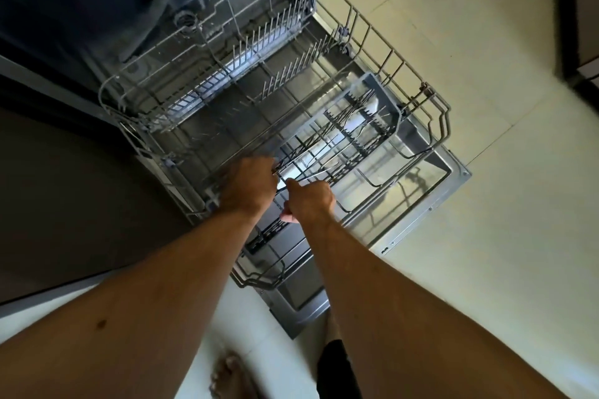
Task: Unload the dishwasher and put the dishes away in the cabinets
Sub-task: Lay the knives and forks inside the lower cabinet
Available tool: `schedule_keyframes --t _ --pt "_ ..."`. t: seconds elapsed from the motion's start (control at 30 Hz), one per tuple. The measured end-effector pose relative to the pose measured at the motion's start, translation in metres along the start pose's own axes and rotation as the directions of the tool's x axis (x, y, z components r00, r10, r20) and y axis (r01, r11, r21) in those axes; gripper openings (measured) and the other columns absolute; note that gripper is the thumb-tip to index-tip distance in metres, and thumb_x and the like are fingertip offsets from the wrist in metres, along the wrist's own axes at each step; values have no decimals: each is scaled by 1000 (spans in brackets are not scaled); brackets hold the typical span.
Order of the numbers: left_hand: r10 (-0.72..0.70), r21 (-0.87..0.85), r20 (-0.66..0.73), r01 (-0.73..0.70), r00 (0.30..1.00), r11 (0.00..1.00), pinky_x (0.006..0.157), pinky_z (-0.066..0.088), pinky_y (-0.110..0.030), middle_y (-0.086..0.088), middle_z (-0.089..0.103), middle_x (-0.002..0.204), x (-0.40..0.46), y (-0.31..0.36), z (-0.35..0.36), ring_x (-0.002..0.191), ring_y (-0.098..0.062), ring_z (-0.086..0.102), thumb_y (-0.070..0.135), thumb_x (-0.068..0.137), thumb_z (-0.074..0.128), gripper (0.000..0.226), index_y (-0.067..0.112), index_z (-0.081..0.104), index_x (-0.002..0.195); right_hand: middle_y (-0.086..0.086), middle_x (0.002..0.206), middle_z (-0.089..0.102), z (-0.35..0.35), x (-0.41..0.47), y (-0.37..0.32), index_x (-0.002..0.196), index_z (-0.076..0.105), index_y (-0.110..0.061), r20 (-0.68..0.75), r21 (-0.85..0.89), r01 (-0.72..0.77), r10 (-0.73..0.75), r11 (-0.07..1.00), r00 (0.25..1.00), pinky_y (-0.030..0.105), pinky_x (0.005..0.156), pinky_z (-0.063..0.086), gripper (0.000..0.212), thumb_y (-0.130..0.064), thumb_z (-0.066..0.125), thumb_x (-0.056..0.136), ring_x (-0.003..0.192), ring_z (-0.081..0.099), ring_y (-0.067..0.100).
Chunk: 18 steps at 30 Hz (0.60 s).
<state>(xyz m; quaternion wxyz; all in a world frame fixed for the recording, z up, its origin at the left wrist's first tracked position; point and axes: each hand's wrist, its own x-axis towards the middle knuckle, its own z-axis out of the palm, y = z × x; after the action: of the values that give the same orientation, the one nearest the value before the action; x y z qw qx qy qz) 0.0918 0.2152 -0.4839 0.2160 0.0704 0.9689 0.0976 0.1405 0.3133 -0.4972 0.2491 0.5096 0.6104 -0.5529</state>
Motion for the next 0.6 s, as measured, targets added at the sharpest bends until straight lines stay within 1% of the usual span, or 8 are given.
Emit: schedule_keyframes --t 0.1,0.17,0.27,0.33,0.4,0.47,0.53,0.6 --pt "34 26 12 -35 999 999 56 43 -22 -5 71 99 2 1 3 85 -18 70 24 98 58 16 19 66 111 8 57 70 5 7 -4 94 63 -2 7 104 -77 77 992 997 34 61 62 35 -37 67 93 50 70 18" --pt "51 54 -3 -50 999 997 55 40 -19 -5 71 102 1 3 3 89 -19 70 23 99 56 19 19 65 115 11 63 72 10 11 -6 97 61 -2 10 147 -121 121 982 993 35 59 62 35 -35 70 90 52 71 20" --pt "67 145 -14 -64 998 987 51 33 -15 -6 71 105 1 7 1 95 -20 70 20 98 58 21 19 64 118 10 62 68 13 17 -1 98 63 2 38 211 -137 132 968 991 33 59 61 32 -28 72 90 50 68 19" --pt "83 182 -28 -77 996 980 59 38 -19 -8 71 106 1 8 0 98 -22 69 16 99 56 19 17 65 116 8 64 66 14 21 1 101 64 2 80 242 -111 94 964 992 29 59 58 25 -21 69 93 51 66 17" --pt "90 177 -48 -80 995 981 64 46 -24 -10 71 105 2 7 1 97 -24 70 14 99 55 19 15 65 115 8 70 66 15 23 2 92 59 -4 115 279 -119 89 953 989 32 65 61 13 -15 66 94 57 67 17" --pt "87 121 -74 -78 993 990 65 50 -25 -10 72 102 1 4 2 93 -23 71 13 98 56 20 15 66 115 7 74 66 17 25 2 82 53 -10 125 292 -130 97 948 987 35 71 62 17 -12 65 93 61 69 17" --pt "82 64 -100 -75 992 995 63 49 -22 -9 73 99 -1 2 6 89 -21 72 14 99 54 20 15 67 114 7 74 67 20 26 3 82 53 -12 119 281 -137 107 950 987 35 68 62 17 -13 68 91 61 71 18" --pt "63 -4 -135 -64 989 998 62 51 -21 -9 73 96 -5 2 8 84 -20 72 16 100 51 19 14 68 110 8 69 70 20 22 4 87 61 -7 88 260 -147 128 954 988 31 57 60 13 -15 70 90 56 71 18"
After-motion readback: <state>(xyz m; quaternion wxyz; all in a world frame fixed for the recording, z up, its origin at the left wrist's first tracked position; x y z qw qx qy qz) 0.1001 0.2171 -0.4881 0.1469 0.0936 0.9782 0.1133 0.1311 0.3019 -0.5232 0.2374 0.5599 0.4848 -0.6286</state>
